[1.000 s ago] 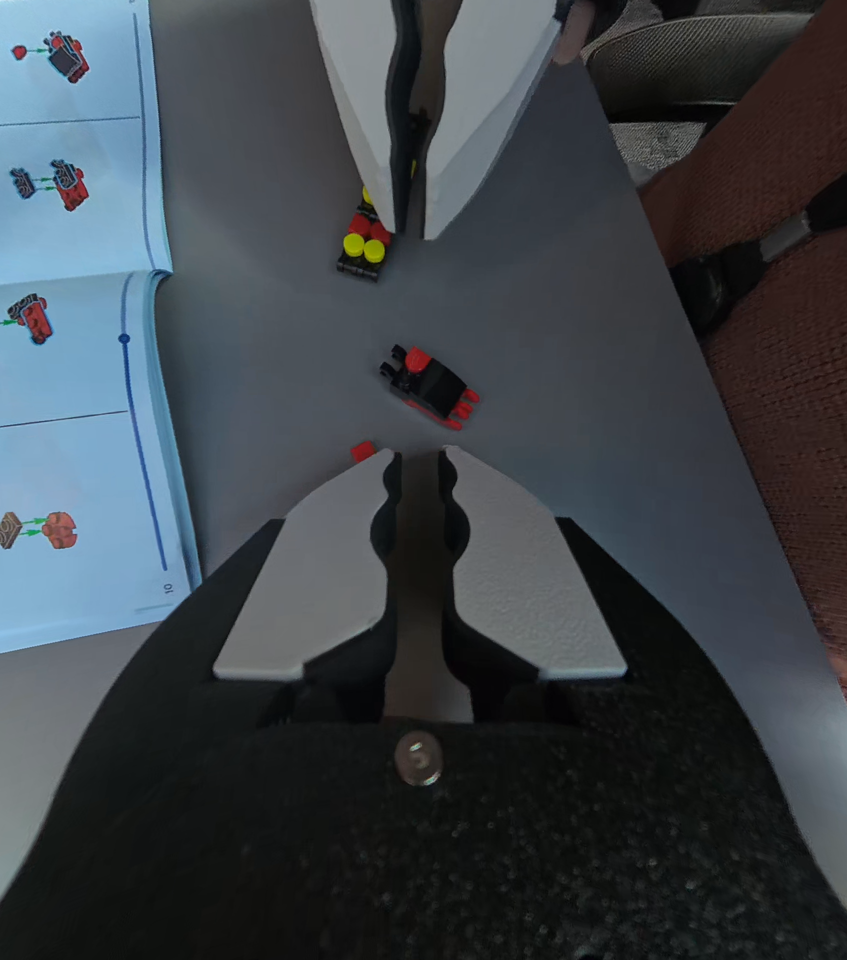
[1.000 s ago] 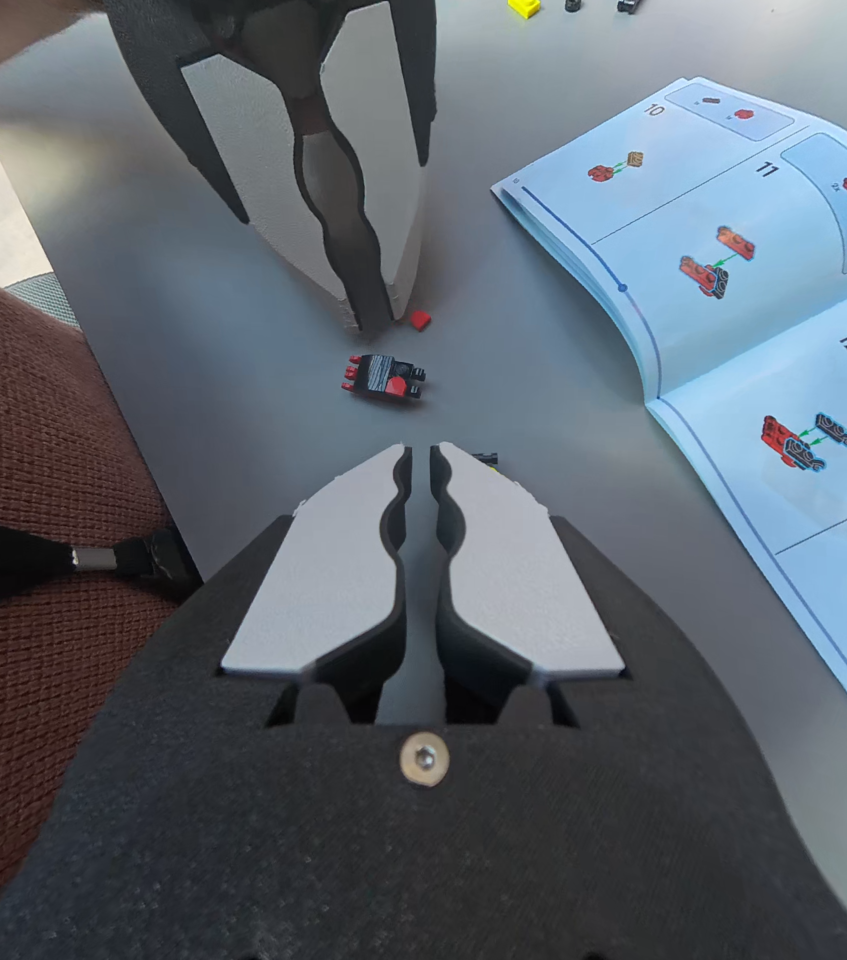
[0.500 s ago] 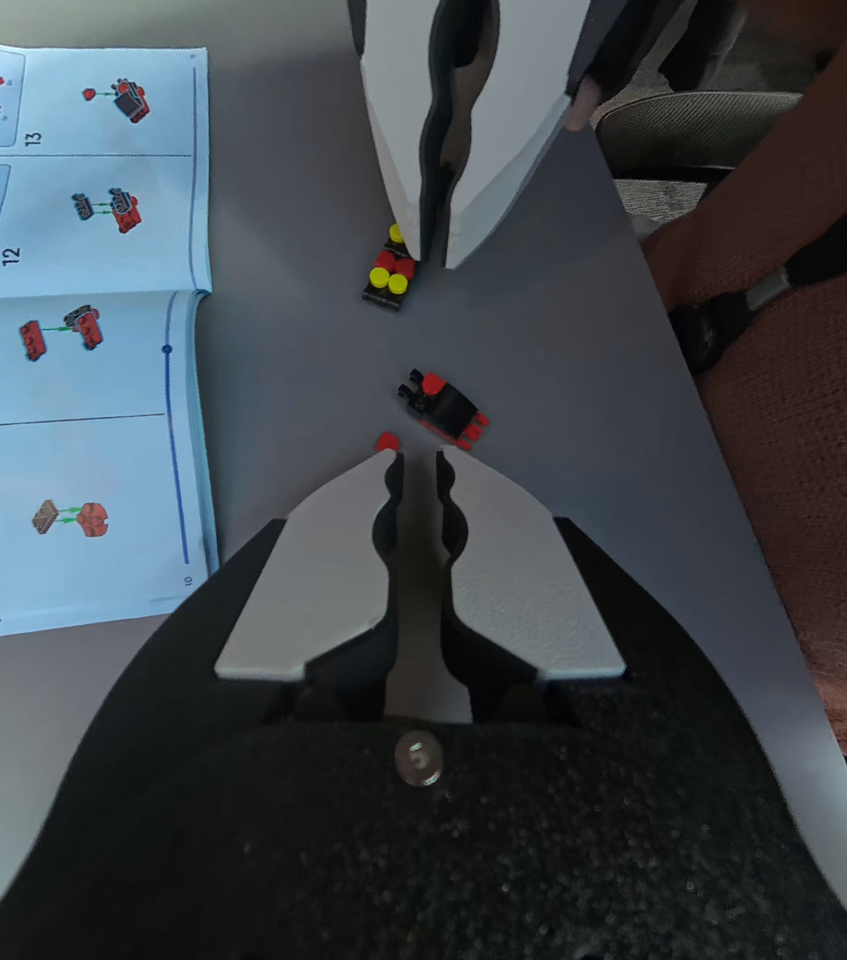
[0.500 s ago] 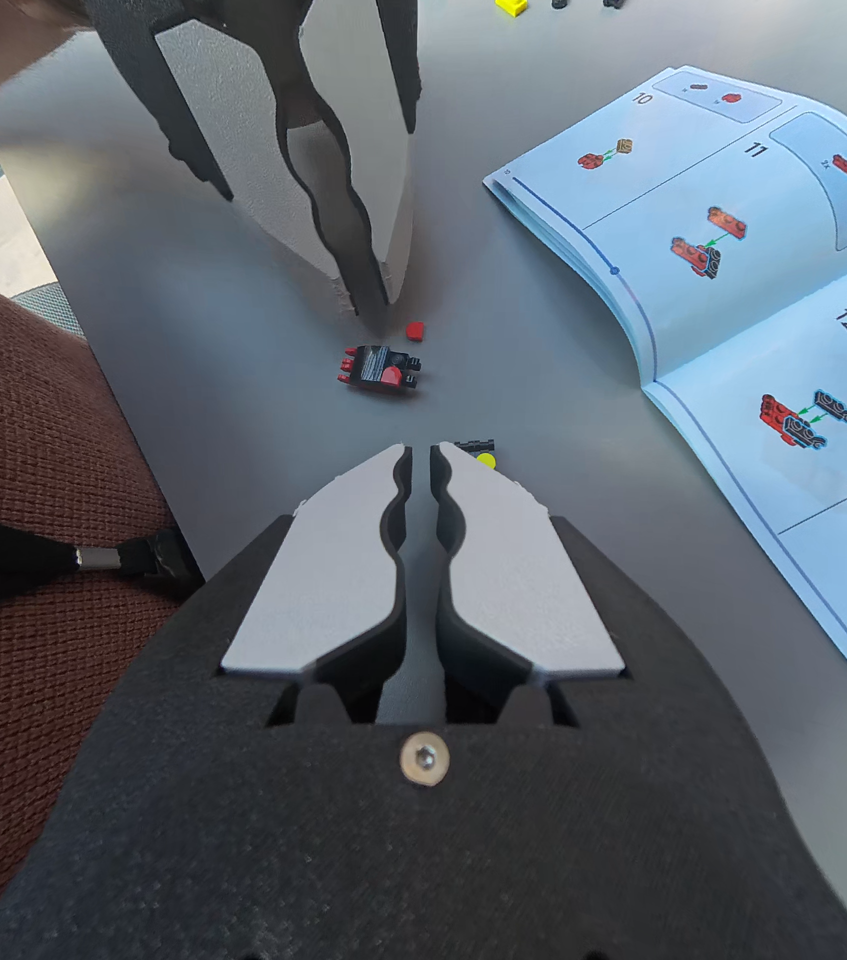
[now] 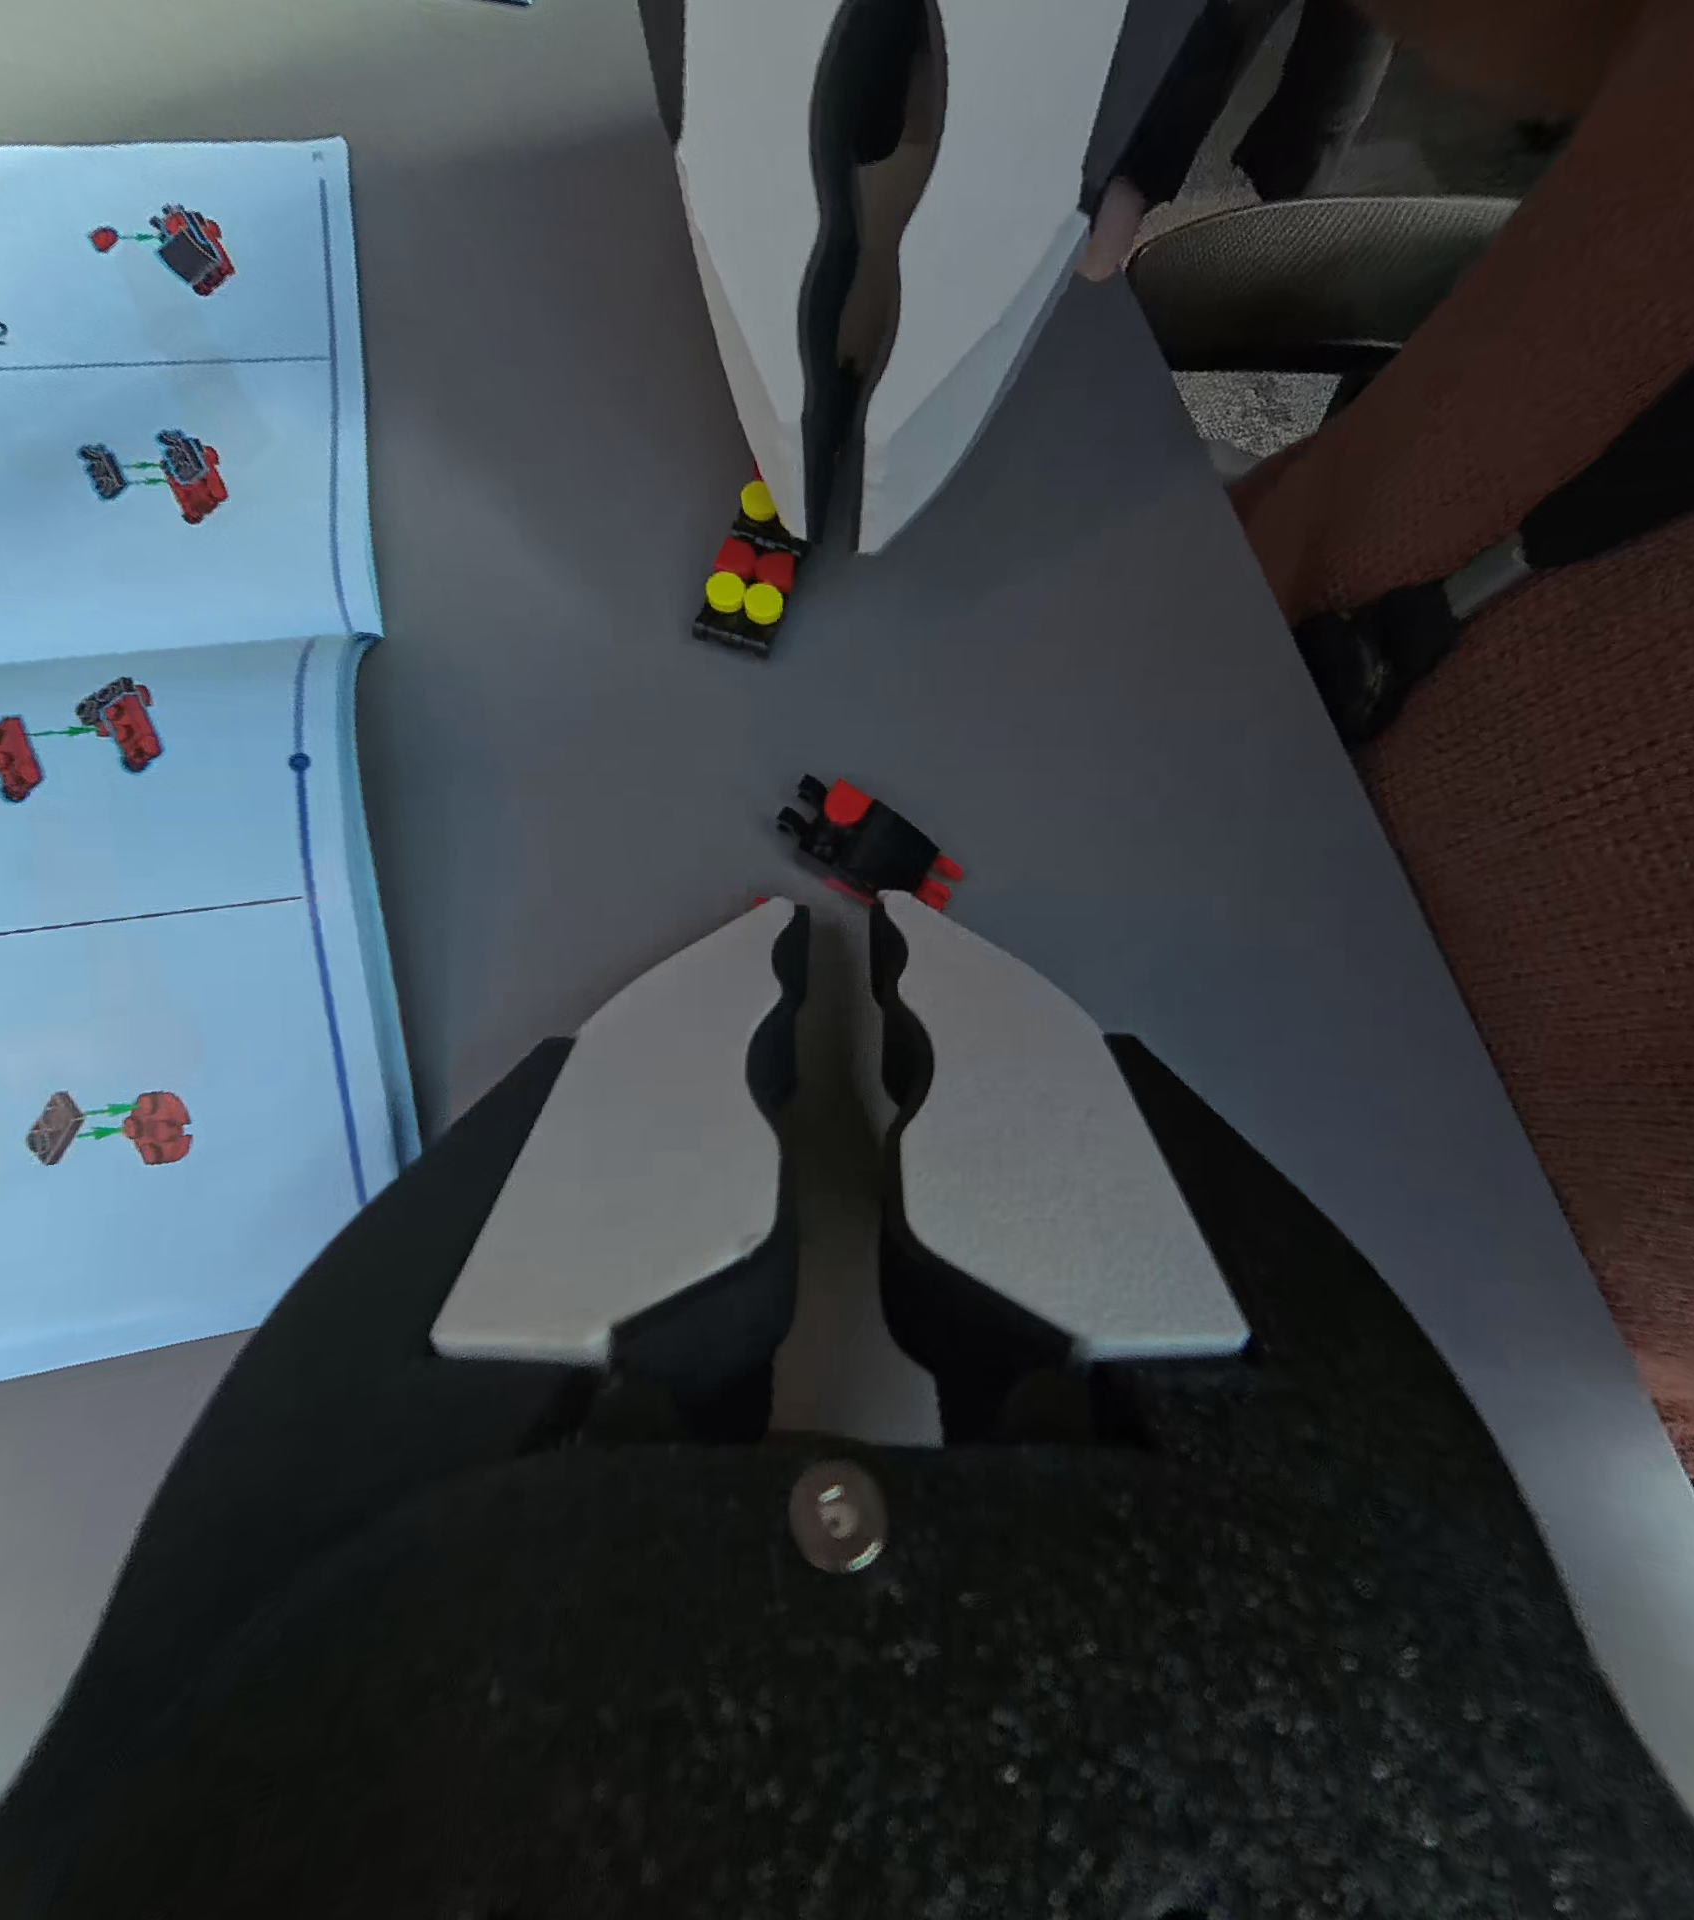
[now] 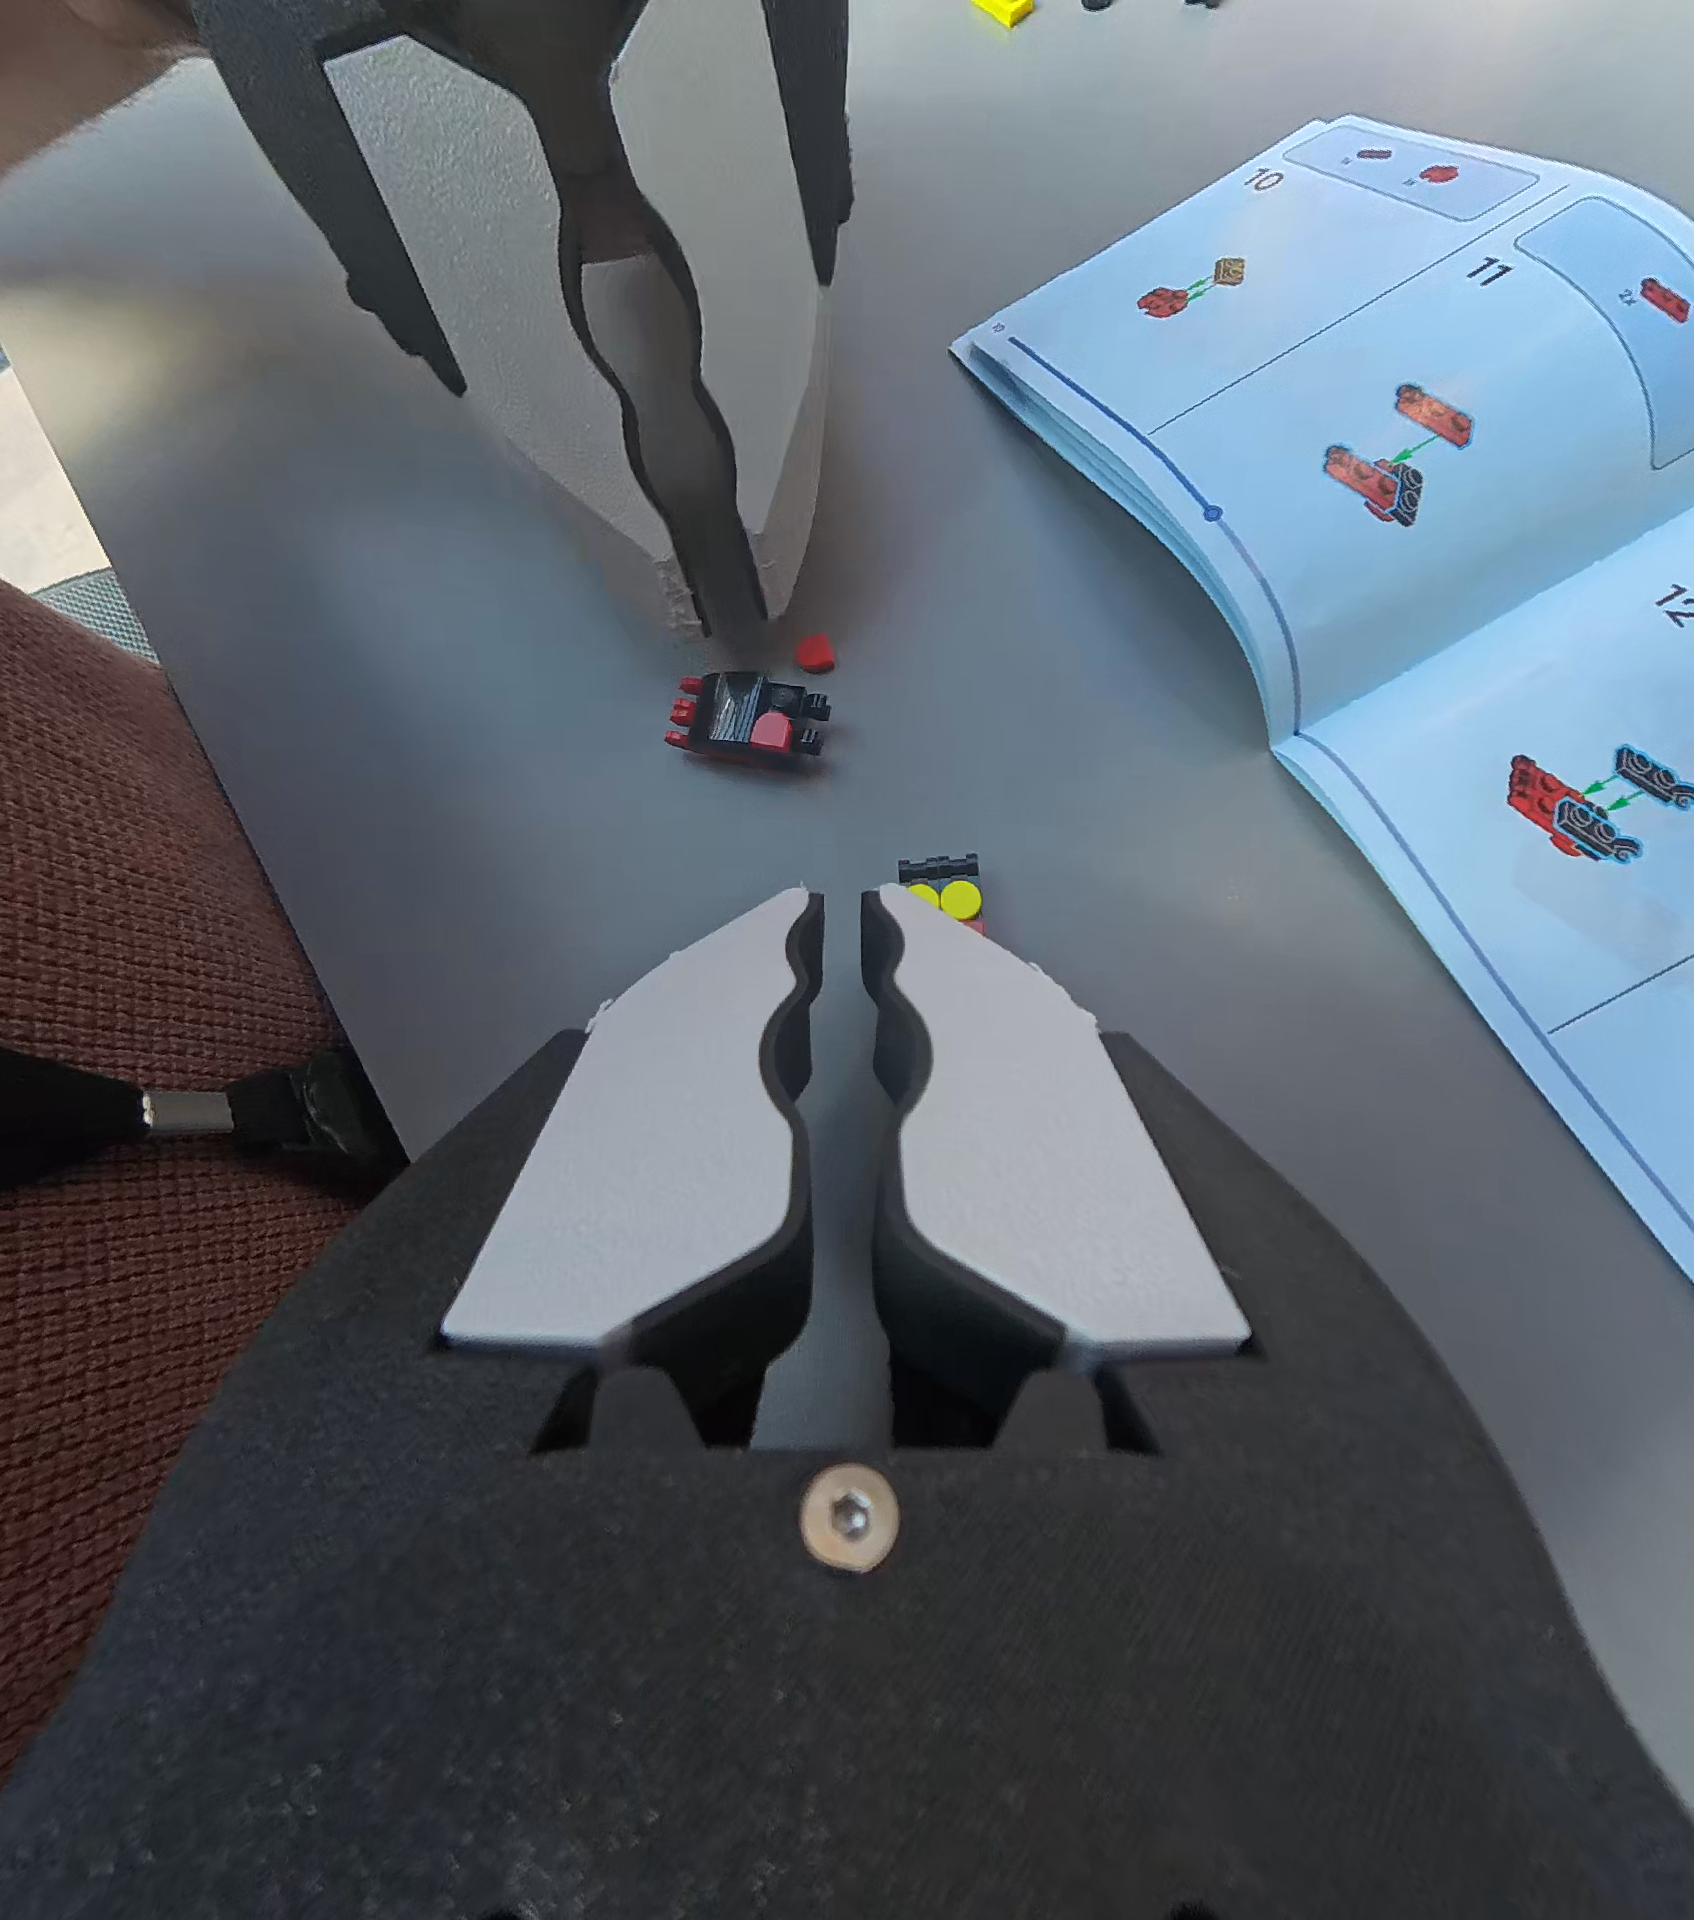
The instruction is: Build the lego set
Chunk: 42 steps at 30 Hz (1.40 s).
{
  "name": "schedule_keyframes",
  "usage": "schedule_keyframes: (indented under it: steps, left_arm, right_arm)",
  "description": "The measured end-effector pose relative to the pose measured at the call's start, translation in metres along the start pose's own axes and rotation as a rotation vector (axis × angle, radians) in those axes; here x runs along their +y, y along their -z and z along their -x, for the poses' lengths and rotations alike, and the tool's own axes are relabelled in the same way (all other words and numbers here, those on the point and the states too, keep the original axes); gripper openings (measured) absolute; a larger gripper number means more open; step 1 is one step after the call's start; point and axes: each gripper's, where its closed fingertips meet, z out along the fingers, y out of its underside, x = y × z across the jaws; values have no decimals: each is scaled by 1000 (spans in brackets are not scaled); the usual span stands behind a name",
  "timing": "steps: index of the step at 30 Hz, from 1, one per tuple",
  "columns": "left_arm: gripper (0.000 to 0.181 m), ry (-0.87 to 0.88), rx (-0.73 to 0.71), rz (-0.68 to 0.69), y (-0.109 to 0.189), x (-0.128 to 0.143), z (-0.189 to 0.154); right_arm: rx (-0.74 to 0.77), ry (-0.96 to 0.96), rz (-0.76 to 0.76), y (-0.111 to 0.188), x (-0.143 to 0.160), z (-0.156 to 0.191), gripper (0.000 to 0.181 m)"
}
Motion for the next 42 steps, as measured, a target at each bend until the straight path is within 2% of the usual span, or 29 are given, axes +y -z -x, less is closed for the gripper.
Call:
schedule_keyframes:
  steps: [4, 6, 14, 17, 20, 27, 34, 38, 42]
  left_arm:
    - [14, -127, -99, 48, -1, 4, 19]
    - [20, -163, -66, 78, -7, 8, 17]
    - [22, -95, 92, 109, -3, 14, -14]
    - [21, -74, 9, 81, 1, 11, -2]
    - [15, -154, -119, 88, 0, 9, 17]
    - [16, -210, -53, 105, -10, 7, 7]
    - [8, -205, -19, 106, -10, 7, 7]
    - [8, -203, 21, 12, -5, -7, 5]
    - [8, -242, 65, 40, -9, -4, 4]
  right_arm:
    - [-7, 8, 2, -2, 1, 1, 6]
    - [-12, 11, 3, -3, 0, 2, 6]
    - [-11, 9, -10, -1, 0, 1, 6]
    - [-13, 14, -11, -1, 0, 1, 6]
    - [-16, 14, -12, -2, 0, 1, 6]
    - [-14, 11, -17, 0, 1, 3, 6]
    - [-31, 16, -23, -3, -1, 8, 6]
    - [-61, 19, -19, -14, -7, 17, 5]
    - [-21, 32, 19, -29, -10, 14, 2]
